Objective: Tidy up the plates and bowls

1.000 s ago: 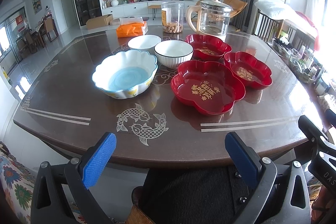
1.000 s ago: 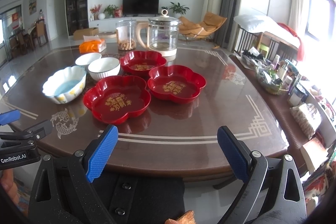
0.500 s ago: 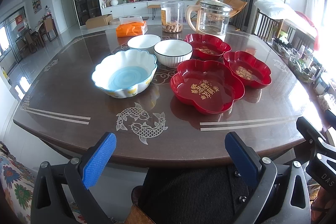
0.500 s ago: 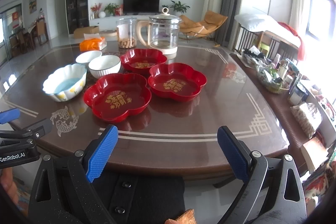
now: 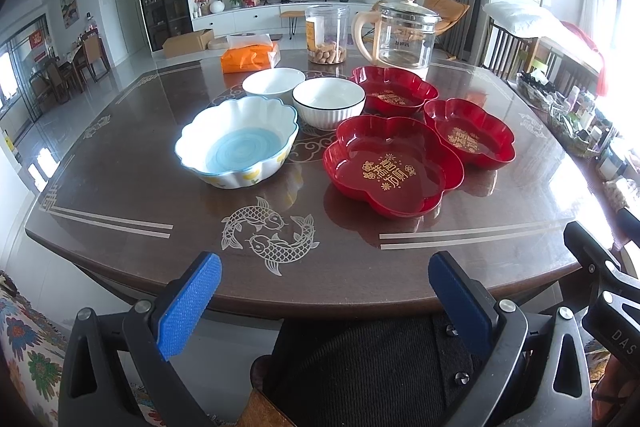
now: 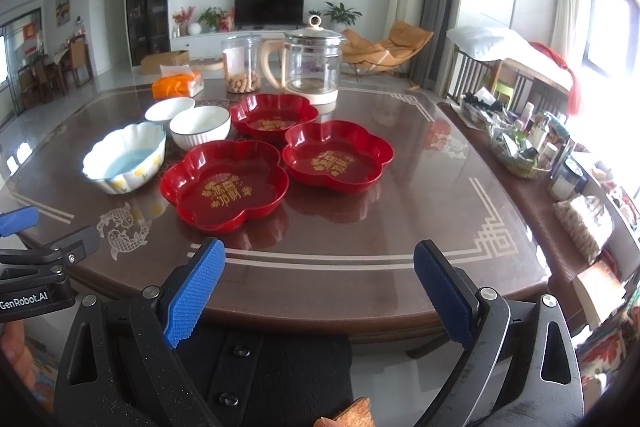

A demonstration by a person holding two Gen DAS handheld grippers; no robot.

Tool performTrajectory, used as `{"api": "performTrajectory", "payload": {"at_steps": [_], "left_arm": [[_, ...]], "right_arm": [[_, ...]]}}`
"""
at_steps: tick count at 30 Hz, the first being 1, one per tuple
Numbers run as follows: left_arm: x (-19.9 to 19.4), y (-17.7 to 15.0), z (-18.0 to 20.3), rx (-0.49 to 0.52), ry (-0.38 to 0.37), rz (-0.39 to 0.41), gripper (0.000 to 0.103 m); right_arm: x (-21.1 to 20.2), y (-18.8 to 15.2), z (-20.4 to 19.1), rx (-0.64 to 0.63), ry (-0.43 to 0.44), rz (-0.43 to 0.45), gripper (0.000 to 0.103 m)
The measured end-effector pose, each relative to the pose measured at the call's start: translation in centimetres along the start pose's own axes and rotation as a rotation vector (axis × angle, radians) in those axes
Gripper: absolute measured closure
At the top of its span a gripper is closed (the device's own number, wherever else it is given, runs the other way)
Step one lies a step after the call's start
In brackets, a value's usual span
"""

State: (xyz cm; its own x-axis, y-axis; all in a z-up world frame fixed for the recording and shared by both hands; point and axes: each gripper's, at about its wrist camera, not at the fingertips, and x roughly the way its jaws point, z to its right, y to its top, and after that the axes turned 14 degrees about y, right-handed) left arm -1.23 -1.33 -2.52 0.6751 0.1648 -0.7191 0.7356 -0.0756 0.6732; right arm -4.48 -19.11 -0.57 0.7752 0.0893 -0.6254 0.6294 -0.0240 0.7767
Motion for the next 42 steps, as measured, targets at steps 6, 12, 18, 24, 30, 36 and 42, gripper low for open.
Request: {"api": "performTrajectory", "payload": {"at_steps": [6, 12, 18, 24, 30, 36, 42], "left_arm": [[-0.01, 0.02, 0.00, 0.000, 0.000, 0.000, 0.000], [-0.01, 0.03, 0.00, 0.000, 0.000, 0.000, 0.000], [-0.01, 0.02, 0.00, -0.001, 0.000, -0.001, 0.000], [-0.09, 0.04, 0.01, 0.000, -0.001, -0.001, 0.000], [-0.18, 0.07, 0.02, 0.000, 0.000, -0.001, 0.000], [-0.46, 0.09, 0.08, 0.001, -0.002, 0.001, 0.000], [-0.58, 0.19, 0.08, 0.003, -0.004, -0.002, 0.000]], "right_arm": [[-0.10, 0.05, 0.07, 0.002, 0.001, 0.000, 0.006], [-0.35, -0.01, 0.05, -0.007, -0.005, 0.003, 0.006], [-0.39, -0.02, 0.08, -0.006, -0.006, 0.002, 0.006], [-0.42, -0.02, 0.29, 0.001, -0.003, -0.002, 0.006], [-0.42, -0.08, 0.37, 0.001, -0.002, -0.004, 0.006], [-0.75, -0.14, 0.03, -0.034, -0.035, 0.022, 0.006], [-0.36, -0.18, 0.01, -0.024, -0.015, 0.010, 0.006]]}}
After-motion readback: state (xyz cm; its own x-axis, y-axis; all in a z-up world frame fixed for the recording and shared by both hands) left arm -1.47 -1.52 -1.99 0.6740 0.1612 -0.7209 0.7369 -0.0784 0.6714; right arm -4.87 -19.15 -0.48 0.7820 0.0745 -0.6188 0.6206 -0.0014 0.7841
